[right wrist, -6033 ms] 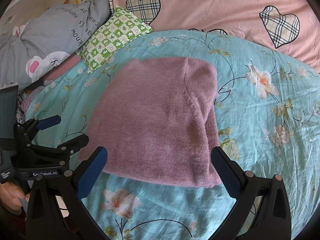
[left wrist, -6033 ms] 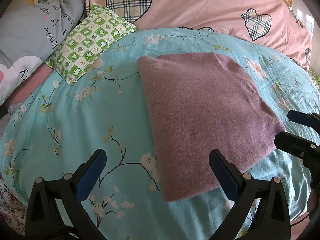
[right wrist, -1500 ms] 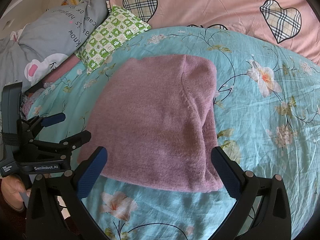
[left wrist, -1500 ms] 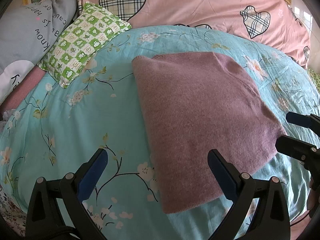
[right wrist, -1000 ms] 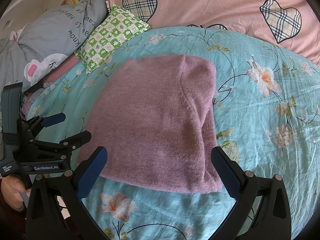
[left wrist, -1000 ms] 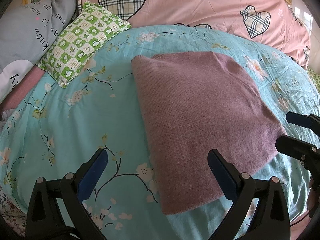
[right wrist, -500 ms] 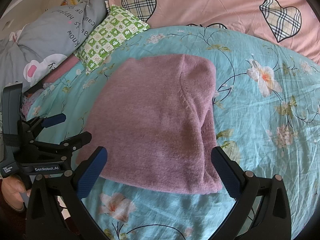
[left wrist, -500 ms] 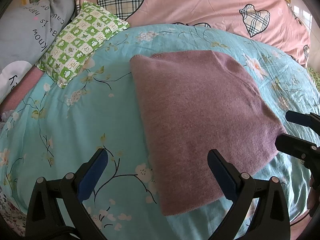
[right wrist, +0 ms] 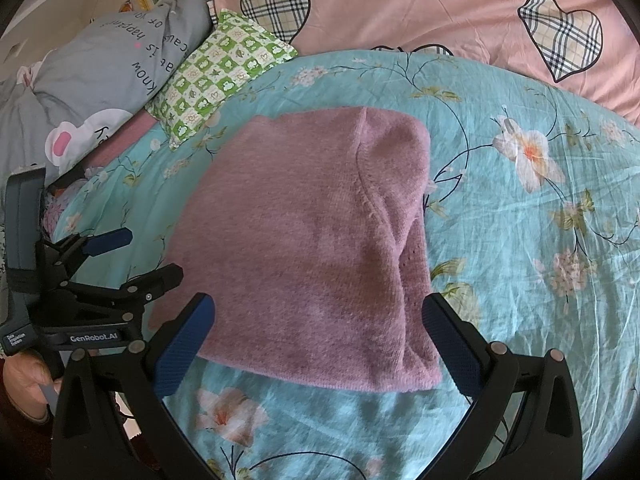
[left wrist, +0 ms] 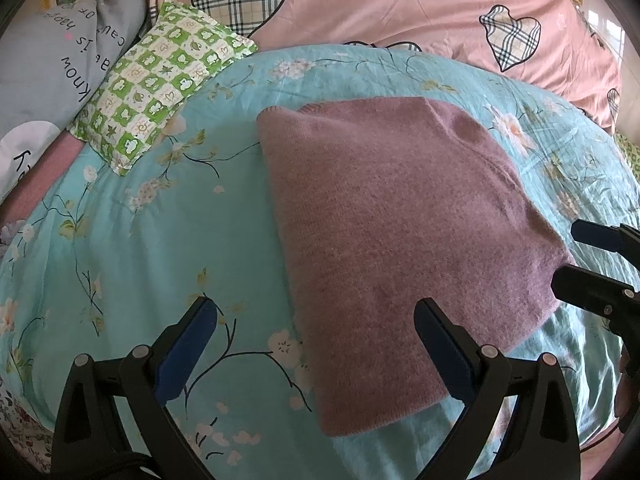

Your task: Fold small clothes

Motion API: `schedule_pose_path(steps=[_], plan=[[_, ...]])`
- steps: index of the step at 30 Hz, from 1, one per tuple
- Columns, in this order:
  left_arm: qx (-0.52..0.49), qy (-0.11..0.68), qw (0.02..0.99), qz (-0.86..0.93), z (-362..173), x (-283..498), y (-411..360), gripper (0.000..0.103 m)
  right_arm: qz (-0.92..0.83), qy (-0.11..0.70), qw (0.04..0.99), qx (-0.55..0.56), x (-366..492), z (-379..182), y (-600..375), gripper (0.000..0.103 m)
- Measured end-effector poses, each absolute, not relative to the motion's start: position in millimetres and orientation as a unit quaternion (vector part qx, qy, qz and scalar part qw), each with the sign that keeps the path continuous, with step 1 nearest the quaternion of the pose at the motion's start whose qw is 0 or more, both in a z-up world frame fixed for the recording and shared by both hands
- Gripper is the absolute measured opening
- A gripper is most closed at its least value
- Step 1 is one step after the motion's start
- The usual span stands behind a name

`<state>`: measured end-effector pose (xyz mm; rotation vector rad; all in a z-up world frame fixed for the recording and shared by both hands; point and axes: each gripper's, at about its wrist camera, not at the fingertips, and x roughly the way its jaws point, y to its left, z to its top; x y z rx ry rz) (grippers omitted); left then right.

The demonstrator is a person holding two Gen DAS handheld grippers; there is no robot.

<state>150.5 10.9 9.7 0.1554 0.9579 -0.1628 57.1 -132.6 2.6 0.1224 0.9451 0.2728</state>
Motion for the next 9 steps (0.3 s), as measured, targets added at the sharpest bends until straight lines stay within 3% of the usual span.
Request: schedule_pose_path(steps=[9], plan=[[0.062, 0.465, 0.88, -0.071, 6.3, 160.4, 13.1, 0.099, 0.133, 0.457, 0.877, 0.063, 66.1, -2.0, -135.5, 0.103]])
